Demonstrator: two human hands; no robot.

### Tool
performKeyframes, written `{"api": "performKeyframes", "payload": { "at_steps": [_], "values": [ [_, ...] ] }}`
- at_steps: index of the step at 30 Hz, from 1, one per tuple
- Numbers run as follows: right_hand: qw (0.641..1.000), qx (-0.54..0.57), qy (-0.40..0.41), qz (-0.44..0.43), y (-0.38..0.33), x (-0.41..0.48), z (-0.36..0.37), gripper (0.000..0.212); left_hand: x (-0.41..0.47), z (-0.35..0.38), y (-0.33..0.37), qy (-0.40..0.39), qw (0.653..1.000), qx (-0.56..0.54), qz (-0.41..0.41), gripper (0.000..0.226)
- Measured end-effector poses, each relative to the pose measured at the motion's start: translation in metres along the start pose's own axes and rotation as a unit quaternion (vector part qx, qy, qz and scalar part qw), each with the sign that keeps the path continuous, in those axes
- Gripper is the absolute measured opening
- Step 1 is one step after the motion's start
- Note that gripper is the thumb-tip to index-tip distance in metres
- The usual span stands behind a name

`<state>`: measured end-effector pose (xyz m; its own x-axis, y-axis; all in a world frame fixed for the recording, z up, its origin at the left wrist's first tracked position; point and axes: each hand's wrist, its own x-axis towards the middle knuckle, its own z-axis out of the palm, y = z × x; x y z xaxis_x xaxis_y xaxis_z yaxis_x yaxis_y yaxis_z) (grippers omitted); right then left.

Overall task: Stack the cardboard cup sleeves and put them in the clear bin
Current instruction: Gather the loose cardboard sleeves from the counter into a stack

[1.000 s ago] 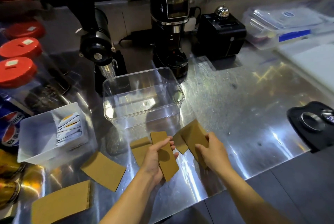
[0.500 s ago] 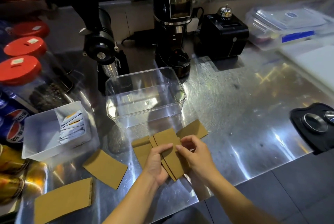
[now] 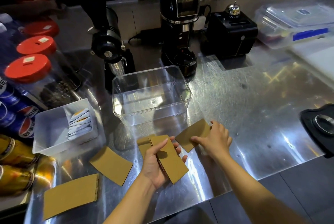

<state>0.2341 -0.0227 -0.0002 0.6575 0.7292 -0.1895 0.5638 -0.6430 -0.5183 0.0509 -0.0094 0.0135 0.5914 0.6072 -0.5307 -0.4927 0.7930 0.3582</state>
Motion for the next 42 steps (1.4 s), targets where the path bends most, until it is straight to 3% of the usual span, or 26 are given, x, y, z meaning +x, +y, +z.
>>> {"api": "performKeyframes", "payload": {
  "at_steps": [4, 8, 10, 13, 17, 20, 26, 30, 33, 37, 42],
  "values": [
    [0.999, -0.039, -0.013, 0.032, -0.004, 0.01, 0.0, 0.092, -0.001, -0.002, 0.002, 0.015, 1.0, 0.01, 0.013, 0.043],
    [0.998, -0.042, -0.031, 0.031, -0.004, 0.017, 0.001, 0.07, -0.001, -0.002, 0.004, 0.018, 1.0, -0.001, 0.018, 0.04],
    [0.997, 0.061, -0.046, 0.005, -0.002, 0.017, 0.0, 0.046, -0.001, -0.003, 0.006, 0.021, 0.999, -0.009, 0.024, 0.038],
    [0.962, 0.265, -0.049, -0.052, -0.003, 0.011, -0.01, 0.013, 0.0, -0.005, 0.012, 0.029, 0.999, -0.022, 0.04, 0.034],
    [0.914, 0.387, -0.037, -0.119, -0.013, 0.004, -0.029, 0.021, 0.001, -0.006, 0.021, 0.047, 0.996, -0.058, 0.057, 0.023],
    [0.878, 0.447, -0.107, -0.131, -0.027, -0.003, -0.039, 0.023, 0.0, -0.005, 0.027, 0.056, 0.997, -0.042, 0.037, 0.025],
    [0.849, 0.397, -0.295, -0.187, -0.057, -0.019, -0.026, 0.023, -0.01, 0.001, 0.022, -0.024, 0.996, 0.027, -0.079, 0.069],
    [0.866, 0.312, -0.304, -0.244, -0.068, -0.024, -0.011, 0.021, -0.016, 0.0, 0.019, -0.08, 0.992, 0.001, -0.097, 0.07],
    [0.862, 0.299, -0.327, -0.245, -0.069, -0.026, -0.003, 0.021, -0.021, -0.009, 0.022, -0.074, 0.994, 0.006, -0.082, 0.06],
    [0.881, 0.258, -0.264, -0.296, -0.07, -0.022, 0.007, 0.017, -0.029, -0.019, 0.026, -0.041, 0.997, -0.018, -0.056, 0.046],
    [0.894, 0.225, -0.256, -0.29, -0.074, -0.016, 0.02, 0.016, -0.038, -0.03, 0.034, -0.032, 0.997, -0.061, 0.029, 0.058]
  ]
}}
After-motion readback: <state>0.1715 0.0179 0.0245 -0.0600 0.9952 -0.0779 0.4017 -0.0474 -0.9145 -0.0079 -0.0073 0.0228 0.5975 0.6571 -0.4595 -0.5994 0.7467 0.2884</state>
